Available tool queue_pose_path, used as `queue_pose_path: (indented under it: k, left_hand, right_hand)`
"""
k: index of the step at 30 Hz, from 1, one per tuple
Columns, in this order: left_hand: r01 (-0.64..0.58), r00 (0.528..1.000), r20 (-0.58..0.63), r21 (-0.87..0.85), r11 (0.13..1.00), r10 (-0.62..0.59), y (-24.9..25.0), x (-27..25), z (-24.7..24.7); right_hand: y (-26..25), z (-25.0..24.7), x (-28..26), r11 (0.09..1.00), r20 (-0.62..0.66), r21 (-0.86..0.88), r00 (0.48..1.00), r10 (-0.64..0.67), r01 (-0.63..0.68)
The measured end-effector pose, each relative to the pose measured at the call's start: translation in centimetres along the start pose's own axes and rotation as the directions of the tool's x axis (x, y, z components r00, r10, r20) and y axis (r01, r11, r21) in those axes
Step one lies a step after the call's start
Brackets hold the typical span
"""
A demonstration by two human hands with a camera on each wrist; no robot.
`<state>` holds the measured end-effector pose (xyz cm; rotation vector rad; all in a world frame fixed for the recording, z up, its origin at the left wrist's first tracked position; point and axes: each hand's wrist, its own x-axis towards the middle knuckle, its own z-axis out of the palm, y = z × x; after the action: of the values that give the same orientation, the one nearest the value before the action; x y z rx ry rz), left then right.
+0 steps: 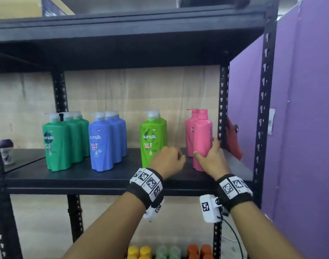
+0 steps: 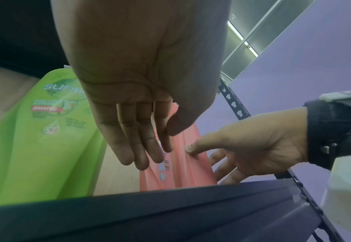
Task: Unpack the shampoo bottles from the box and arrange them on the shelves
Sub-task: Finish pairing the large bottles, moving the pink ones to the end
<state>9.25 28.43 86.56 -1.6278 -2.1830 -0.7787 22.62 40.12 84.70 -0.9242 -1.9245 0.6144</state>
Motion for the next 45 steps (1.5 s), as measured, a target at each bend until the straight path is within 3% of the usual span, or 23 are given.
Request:
queue_pose_path:
  k: [10, 16, 23, 28, 32, 39, 42, 45]
  left_hand:
    - [0.016, 0.999, 0.045, 0.009, 1.000, -0.017, 0.5, -0.6, 0.9]
    - [0.001, 0.999, 0.039, 0.048, 0.999, -0.003, 0.4, -0.7, 2.2]
    - [-0.037, 0.999, 0.034, 0.028, 0.999, 0.036, 1.9, 0.2, 2.6]
    - [-0.072, 0.997, 0.042, 0.009, 0.997, 0.072, 4.2, 2.7, 2.2]
    - [-0.093, 0.995, -0.017, 0.041, 0.995, 0.093, 5.7, 5.3, 1.2]
    - [-0.071, 0.996, -0.050, 0.105, 0.992, 0.076, 6.9, 9.7, 0.0]
    - [-0.023, 0.996, -0.082, 0.128, 0.992, 0.033, 6.4, 11.8, -0.3]
    - [0.034, 0.999, -0.029, 0.149, 0.988, -0.030, 5.8, 13.8, 0.3]
  right_hand:
    - [2.1, 0.8, 1.2, 0.996, 0.053, 0.089, 0.998, -0.022, 0.017]
    - [3.2, 0.4, 1.2, 0.998, 0.055, -0.001, 0.996, -0.064, 0.064]
    - [5.4, -3.1, 1.5, 0.997, 0.017, -0.074, 1.000, -0.020, 0.021]
    - [6.5, -3.9, 0.8, 0.993, -0.023, -0.117, 0.999, -0.037, 0.034]
    - [6.8, -3.8, 0.3, 0.995, -0.062, -0.088, 0.996, -0.061, 0.056]
    - [7.1, -3.7, 0.0, 0.993, -0.077, -0.105, 0.996, -0.054, 0.046]
    - [7.0, -3.5, -0.1, 0.989, -0.094, -0.133, 0.992, -0.080, 0.068]
    - [7.6, -2.7, -0.3, 0.977, -0.162, -0.203, 0.982, -0.100, 0.066]
